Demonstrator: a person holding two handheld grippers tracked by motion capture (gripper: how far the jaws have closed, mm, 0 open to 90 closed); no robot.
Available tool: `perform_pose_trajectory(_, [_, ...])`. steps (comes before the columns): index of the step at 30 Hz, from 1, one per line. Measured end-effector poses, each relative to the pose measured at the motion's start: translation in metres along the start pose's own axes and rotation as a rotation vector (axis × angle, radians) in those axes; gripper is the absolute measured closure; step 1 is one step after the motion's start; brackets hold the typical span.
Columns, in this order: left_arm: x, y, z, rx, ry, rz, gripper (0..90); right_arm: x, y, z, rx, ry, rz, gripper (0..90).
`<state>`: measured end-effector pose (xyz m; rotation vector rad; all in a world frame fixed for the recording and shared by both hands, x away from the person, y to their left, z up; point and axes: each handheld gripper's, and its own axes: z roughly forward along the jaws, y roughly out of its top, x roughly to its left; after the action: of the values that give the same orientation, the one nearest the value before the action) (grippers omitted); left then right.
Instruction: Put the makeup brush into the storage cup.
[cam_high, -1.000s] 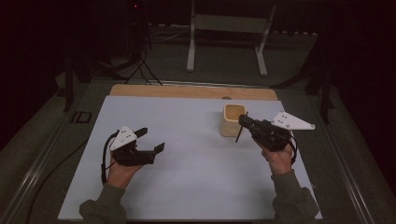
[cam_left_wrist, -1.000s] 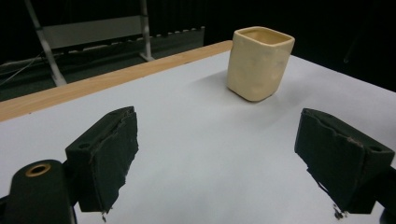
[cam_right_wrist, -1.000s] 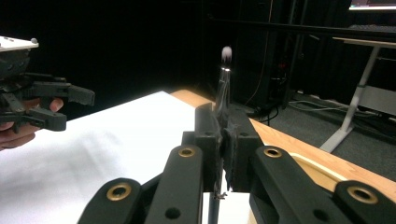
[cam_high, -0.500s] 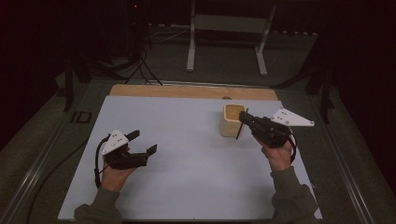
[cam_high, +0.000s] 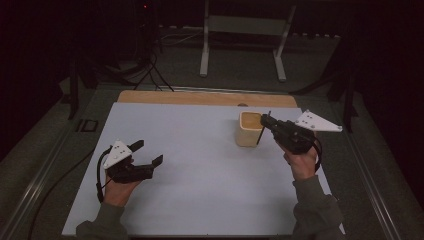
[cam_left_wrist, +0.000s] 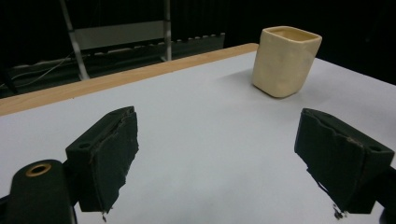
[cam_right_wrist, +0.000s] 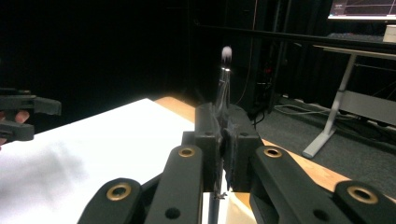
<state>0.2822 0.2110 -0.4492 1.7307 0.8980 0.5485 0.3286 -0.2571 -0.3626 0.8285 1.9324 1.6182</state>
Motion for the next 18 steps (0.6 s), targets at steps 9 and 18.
perform_pose_trajectory(9, [0.004, -0.003, -0.008, 0.002, 0.014, 0.003, 14.6, -0.008, 0.007, 0.0, -0.004, -0.02, 0.007, 85.3])
perform_pose_trajectory(18, [0.006, -0.006, -0.012, 0.001, 0.021, 0.003, 14.7, -0.015, 0.01, 0.002, -0.005, -0.034, 0.022, 85.3])
